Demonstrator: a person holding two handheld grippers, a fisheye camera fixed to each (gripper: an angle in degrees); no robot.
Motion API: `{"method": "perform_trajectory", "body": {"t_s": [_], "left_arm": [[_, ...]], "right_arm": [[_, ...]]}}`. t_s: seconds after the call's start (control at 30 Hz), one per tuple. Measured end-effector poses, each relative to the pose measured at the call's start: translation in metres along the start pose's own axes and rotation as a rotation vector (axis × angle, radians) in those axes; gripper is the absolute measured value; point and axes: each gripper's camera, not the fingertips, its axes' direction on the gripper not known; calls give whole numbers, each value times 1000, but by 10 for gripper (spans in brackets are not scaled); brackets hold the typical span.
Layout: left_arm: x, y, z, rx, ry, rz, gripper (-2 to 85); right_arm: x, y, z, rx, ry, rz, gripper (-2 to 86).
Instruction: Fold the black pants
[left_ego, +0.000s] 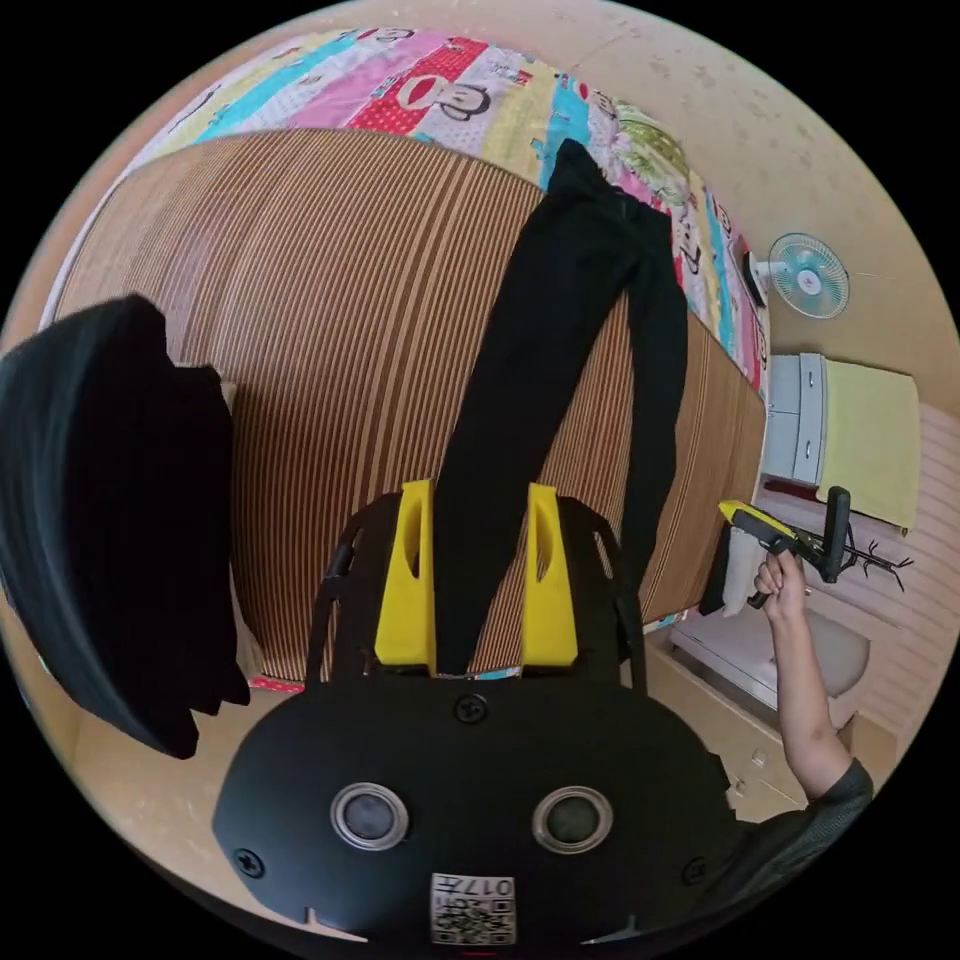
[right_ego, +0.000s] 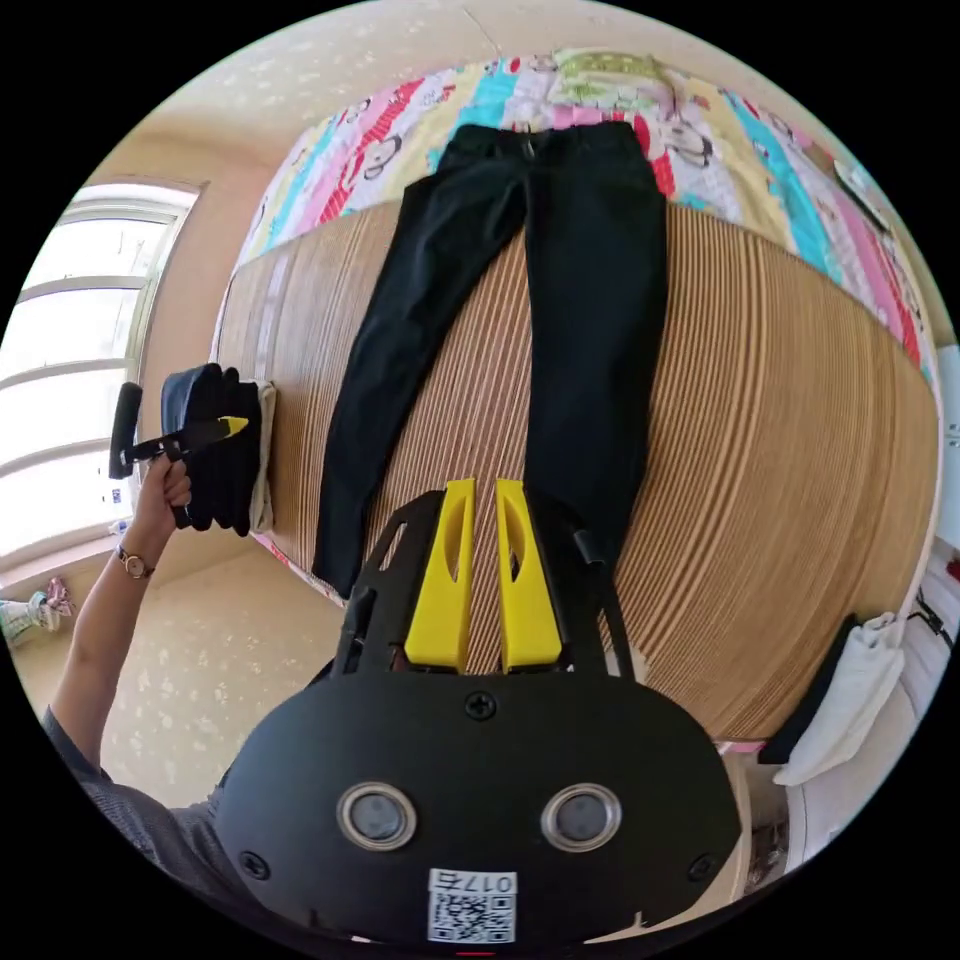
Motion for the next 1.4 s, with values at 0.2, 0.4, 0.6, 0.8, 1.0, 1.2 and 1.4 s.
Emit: {"method": "perform_trajectory", "body": {"t_s": [0.2, 0.4, 0.6, 0.8, 1.0, 1.2, 1.4], "left_arm": [[-61, 48, 95, -131, -91, 48, 135], [-77, 80, 114, -153, -334, 150, 28], [-108, 130, 105, -171, 162, 260, -4], [-178, 154, 96, -77, 31, -103, 24], [-150, 167, 61, 219, 39, 66, 72], [-55, 146, 130, 136, 304, 368, 84], [0, 120, 202, 43, 205, 402, 119]], "right_arm": [[-23, 55, 59, -133, -226, -78, 73], [-34, 109, 17, -138, -354, -49, 74], [18, 188, -104, 19, -191, 19, 73], [90, 270, -212, 182, 145, 252, 81], [120, 330, -252, 147, 112, 310, 96], [125, 374, -260, 50, -59, 325, 91], [113, 414, -300, -6, 10, 281, 51]]}}
